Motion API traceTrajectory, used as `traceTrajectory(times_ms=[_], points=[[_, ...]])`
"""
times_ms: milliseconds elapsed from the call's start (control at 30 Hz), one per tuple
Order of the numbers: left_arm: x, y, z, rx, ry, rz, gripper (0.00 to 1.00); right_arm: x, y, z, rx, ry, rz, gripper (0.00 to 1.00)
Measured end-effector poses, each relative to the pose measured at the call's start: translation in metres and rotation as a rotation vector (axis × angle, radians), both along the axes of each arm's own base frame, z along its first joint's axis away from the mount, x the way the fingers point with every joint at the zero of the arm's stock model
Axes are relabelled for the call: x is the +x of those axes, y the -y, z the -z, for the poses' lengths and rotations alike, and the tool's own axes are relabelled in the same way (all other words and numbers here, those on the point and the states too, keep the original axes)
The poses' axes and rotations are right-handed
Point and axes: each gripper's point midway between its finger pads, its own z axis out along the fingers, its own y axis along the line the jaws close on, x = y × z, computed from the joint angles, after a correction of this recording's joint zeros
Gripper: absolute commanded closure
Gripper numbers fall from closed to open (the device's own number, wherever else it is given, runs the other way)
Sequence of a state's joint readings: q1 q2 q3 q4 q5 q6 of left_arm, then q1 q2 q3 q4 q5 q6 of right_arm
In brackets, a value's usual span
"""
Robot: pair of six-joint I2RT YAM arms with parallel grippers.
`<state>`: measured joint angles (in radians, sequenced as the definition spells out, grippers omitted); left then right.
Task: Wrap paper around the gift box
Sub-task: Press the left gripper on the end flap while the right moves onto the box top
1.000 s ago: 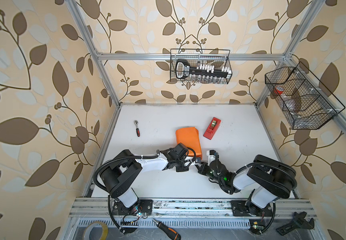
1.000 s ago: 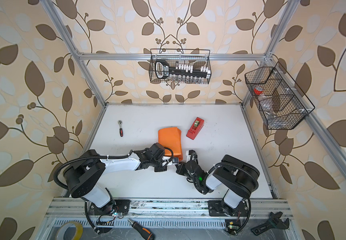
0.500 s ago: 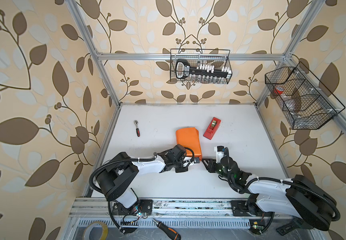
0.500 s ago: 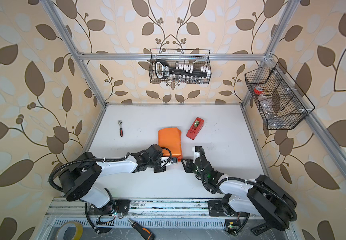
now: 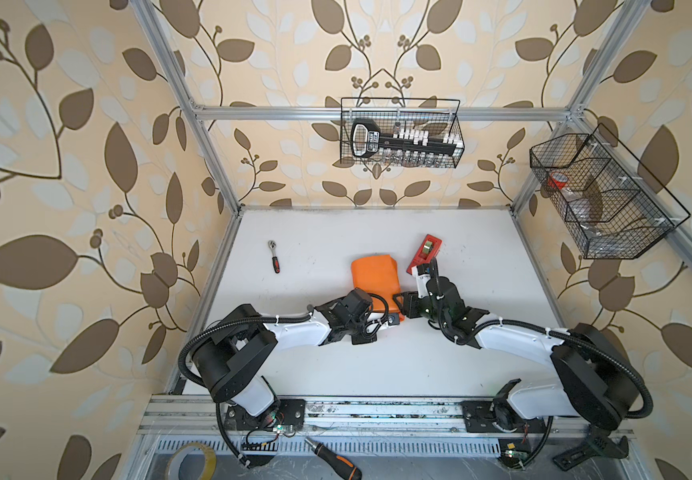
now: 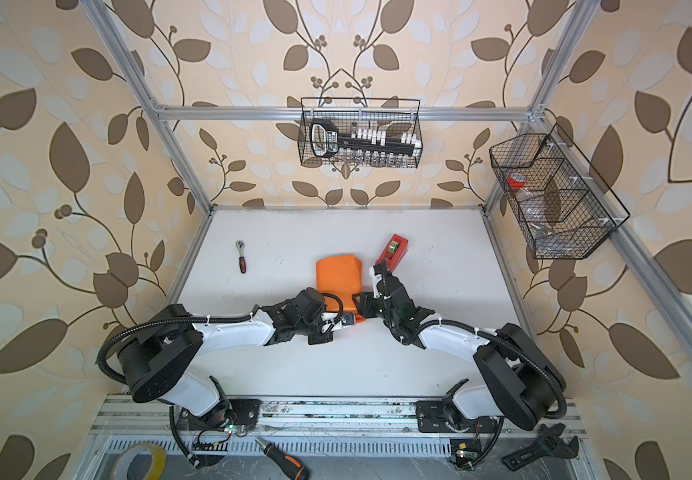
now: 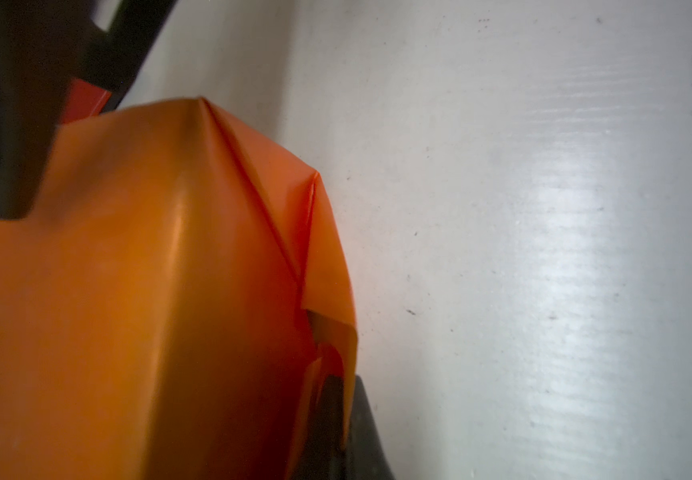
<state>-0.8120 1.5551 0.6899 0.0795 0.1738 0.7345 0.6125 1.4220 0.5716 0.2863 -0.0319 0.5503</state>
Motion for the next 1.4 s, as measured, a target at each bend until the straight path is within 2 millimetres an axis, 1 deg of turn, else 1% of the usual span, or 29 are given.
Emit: traceTrajectory(times_ms=[33,67,167,433,533,667,800,1200,1400], points=[[0.0,0.0,0.0,0.0,-0.001,-0.001,0.97,0.0,0.001,0.005,-0.01,-0.013,-0.001,0.45],[0.0,0.0,0.0,-0.001,-0.001,-0.001,0.96,0.0,0.001,0.006,-0.007,-0.016,-0.002,0.46],[0.0,0.0,0.0,-0.001,-0.002,-0.003,0.93,0.002,0.001,0.005,-0.009,-0.01,-0.004,0.47],[0.0,0.0,0.0,-0.003,-0.002,-0.005,0.91,0.002,0.001,0.005,-0.008,-0.005,-0.014,0.49],[0.001,0.001,-0.001,-0.006,0.0,-0.005,0.92,0.002,0.001,0.004,-0.008,-0.004,-0.015,0.5],[0.001,0.001,-0.004,-0.014,0.005,-0.009,0.97,0.002,0.0,0.004,-0.006,-0.004,-0.017,0.5],[0.002,0.001,-0.007,-0.02,0.012,-0.013,1.0,0.002,0.001,0.004,-0.005,-0.003,-0.017,0.51],[0.006,-0.001,-0.012,-0.042,0.021,-0.061,1.0,0.002,0.0,0.004,-0.014,0.022,-0.032,0.53],[0.011,-0.001,-0.015,-0.057,0.025,-0.1,0.99,0.003,0.0,0.003,-0.027,0.037,-0.045,0.53]])
